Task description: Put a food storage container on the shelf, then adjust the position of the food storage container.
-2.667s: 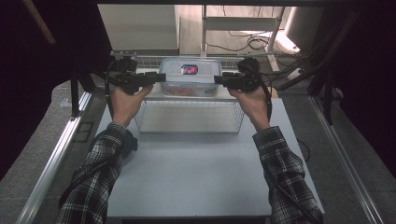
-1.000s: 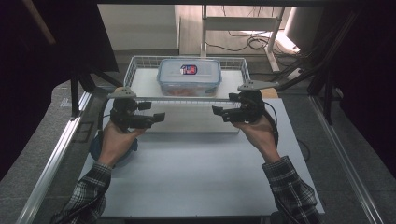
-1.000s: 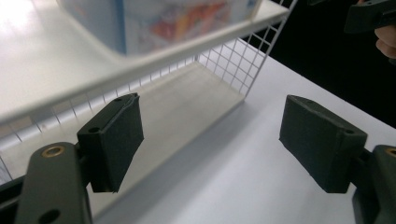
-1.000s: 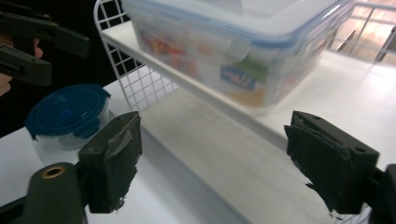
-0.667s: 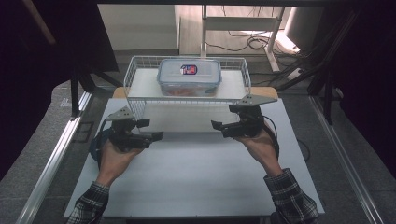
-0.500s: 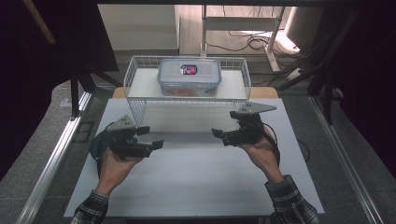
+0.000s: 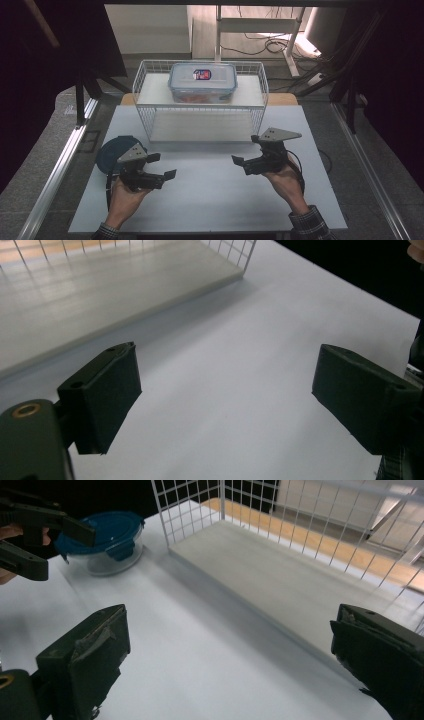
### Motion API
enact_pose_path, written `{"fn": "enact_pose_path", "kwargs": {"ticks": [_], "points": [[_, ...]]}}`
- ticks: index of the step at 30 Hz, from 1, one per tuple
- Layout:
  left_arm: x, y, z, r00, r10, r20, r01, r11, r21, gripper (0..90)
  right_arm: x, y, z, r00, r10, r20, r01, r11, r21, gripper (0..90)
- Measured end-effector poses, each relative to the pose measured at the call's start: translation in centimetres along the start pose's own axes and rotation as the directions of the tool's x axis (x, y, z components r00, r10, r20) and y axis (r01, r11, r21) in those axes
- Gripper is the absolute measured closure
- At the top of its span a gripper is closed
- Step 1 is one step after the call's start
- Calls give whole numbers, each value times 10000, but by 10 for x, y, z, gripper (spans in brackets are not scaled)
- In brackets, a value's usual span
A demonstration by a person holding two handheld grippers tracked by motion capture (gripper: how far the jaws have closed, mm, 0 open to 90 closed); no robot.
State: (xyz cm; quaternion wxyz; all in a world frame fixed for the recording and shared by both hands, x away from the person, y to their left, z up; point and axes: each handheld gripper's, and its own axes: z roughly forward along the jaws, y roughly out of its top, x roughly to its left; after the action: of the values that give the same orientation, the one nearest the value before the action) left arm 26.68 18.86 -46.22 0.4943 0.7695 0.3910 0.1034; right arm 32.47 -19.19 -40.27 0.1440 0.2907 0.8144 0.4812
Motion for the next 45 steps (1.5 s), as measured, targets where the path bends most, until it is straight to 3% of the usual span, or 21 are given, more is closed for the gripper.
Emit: {"fn": "enact_pose_path", "kwargs": {"ticks": [7,13,17,25,33,39,45], "points": [[-5,-12,-1,9999,136,-74,-137,9998,-153,88,6,-21,4,10000,26,57,-28,9995,330,22],[-9,-28,-6,9996,100,-256,-108,9994,-314,76,11,-41,3,10000,50,37,-51,9996,279,21],[-11,-40,-5,9997,80,-232,-82,9999,-92,62,16,-52,2,10000,-81,28,80,9996,264,22],[-18,-58,4,9977,440,-523,-416,9980,471,9,26,-72,2,9995,-318,37,316,9981,536,16],[-19,-68,16,9932,1128,-298,-1084,9866,1219,24,26,-93,7,9987,-440,244,404,9907,1301,14],[-16,-61,14,9976,692,-67,-679,9903,1212,21,22,-93,6,9984,-451,355,403,9911,1272,13],[-7,-50,4,9980,380,-502,-333,9952,916,34,19,-95,7,9983,-376,444,313,9906,1331,14]]}}
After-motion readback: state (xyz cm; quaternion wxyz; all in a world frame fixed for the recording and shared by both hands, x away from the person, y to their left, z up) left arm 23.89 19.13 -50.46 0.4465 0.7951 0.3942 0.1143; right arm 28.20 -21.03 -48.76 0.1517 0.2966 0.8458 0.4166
